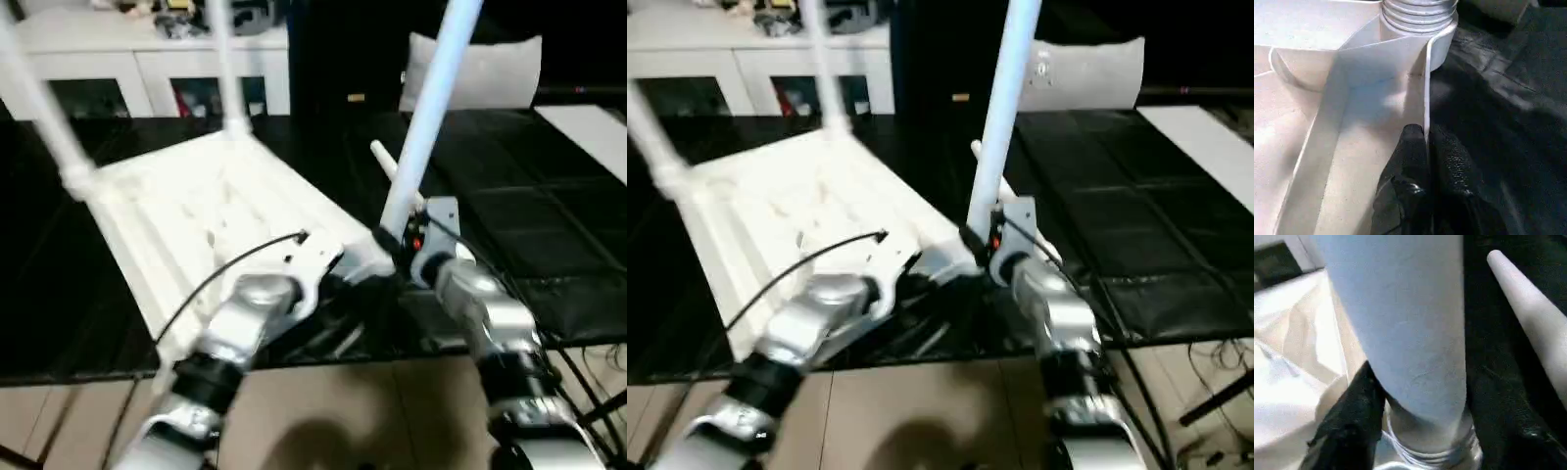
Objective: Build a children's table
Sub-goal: Rotate leg to tighten
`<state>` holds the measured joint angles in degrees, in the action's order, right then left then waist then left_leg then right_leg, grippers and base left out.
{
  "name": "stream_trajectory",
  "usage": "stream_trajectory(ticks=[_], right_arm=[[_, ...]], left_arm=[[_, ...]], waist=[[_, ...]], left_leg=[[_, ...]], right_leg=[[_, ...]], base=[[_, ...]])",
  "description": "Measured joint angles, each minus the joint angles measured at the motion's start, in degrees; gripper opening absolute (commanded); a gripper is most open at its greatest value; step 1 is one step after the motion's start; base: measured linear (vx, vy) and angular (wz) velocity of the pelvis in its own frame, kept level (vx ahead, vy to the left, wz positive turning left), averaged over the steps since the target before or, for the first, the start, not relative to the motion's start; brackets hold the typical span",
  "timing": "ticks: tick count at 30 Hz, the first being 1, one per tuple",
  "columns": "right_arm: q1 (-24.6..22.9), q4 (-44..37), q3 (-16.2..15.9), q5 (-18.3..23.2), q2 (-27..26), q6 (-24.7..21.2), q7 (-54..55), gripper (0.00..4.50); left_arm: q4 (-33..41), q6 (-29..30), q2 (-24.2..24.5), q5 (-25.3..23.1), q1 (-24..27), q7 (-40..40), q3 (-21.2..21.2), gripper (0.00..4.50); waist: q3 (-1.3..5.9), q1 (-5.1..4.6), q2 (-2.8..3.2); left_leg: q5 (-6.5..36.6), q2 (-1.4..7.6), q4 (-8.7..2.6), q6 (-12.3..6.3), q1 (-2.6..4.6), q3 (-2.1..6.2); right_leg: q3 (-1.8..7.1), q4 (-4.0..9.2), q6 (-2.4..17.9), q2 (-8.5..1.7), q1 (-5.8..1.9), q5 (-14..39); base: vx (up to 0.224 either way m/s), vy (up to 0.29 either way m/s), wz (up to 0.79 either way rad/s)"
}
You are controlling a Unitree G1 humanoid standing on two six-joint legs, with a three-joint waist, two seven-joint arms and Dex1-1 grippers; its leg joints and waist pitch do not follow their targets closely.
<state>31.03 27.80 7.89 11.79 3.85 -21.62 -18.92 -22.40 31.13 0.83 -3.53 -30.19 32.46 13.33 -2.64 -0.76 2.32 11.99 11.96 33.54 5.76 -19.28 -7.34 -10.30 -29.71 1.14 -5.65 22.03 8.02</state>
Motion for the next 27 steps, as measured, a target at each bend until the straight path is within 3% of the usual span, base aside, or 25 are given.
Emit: stream_trajectory(ticks=[5,7,10,14,18,23,27], right_arm=[[-0.15,0.06,0.42,0.98,0.22,1.08,-1.40,3.27],[-0.58,0.05,0.23,1.16,1.19,1.88,-3.03,3.59],[-1.04,-0.29,0.04,1.21,2.38,3.04,-5.44,3.72],[-4.87,-2.94,-1.65,2.27,8.15,3.44,-14.87,4.11],[-8.54,-6.43,-3.84,3.40,14.72,3.23,-24.86,4.43],[-9.01,-9.42,-4.33,4.57,19.32,3.44,-33.29,4.43],[-9.06,-9.83,-6.41,4.98,23.41,3.67,-40.81,4.06]], left_arm=[[0.88,-1.63,1.76,-0.72,-0.09,1.79,1.91,0.00],[0.98,-3.02,2.72,-0.66,-0.15,3.12,2.44,0.00],[1.16,-3.87,4.02,-0.74,-0.40,4.03,2.80,0.00],[1.40,-6.59,7.49,-0.78,-0.65,8.23,4.60,0.00],[1.46,-8.92,11.13,-0.65,-0.83,13.32,5.59,0.00],[1.49,-11.79,14.85,-0.57,-0.79,19.01,7.18,0.00],[1.53,-16.61,19.35,0.14,-0.54,25.98,8.92,0.00]], waist=[[0.02,0.33,0.03],[0.09,1.13,-0.11],[0.12,2.35,-0.08],[0.11,4.25,-0.09],[0.11,5.31,-0.08],[0.11,5.94,-0.08],[0.11,6.48,-0.09]], left_leg=[[0.19,-0.12,-0.02,-0.06,-0.08,-0.09],[0.27,-0.24,0.06,-0.12,-0.21,-0.31],[0.22,-0.06,-0.08,-0.18,-0.24,-0.54],[0.22,0.00,-0.15,-0.18,-0.32,-0.64],[0.21,0.03,0.09,-0.17,-0.52,-0.74],[0.22,0.04,0.29,-0.15,-0.43,-0.82],[0.22,0.04,0.27,-0.15,-0.30,-0.83]], right_leg=[[0.74,-0.65,0.20,-0.09,0.30,-0.14],[1.28,-1.32,0.45,-0.09,0.83,-0.60],[1.51,-1.85,0.54,0.21,1.31,-0.61],[1.58,-2.53,0.78,0.32,1.78,-0.24],[1.68,-2.62,0.80,0.30,1.95,-0.26],[1.79,-2.62,0.80,0.22,1.83,-0.38],[1.79,-2.62,0.78,0.22,1.70,-0.38]], base=[[0.000,0.000,0.00],[0.000,0.000,0.00],[0.000,0.000,0.00],[0.000,0.000,0.00],[0.000,0.000,0.00],[0.000,0.000,0.00],[0.000,0.000,0.00]])
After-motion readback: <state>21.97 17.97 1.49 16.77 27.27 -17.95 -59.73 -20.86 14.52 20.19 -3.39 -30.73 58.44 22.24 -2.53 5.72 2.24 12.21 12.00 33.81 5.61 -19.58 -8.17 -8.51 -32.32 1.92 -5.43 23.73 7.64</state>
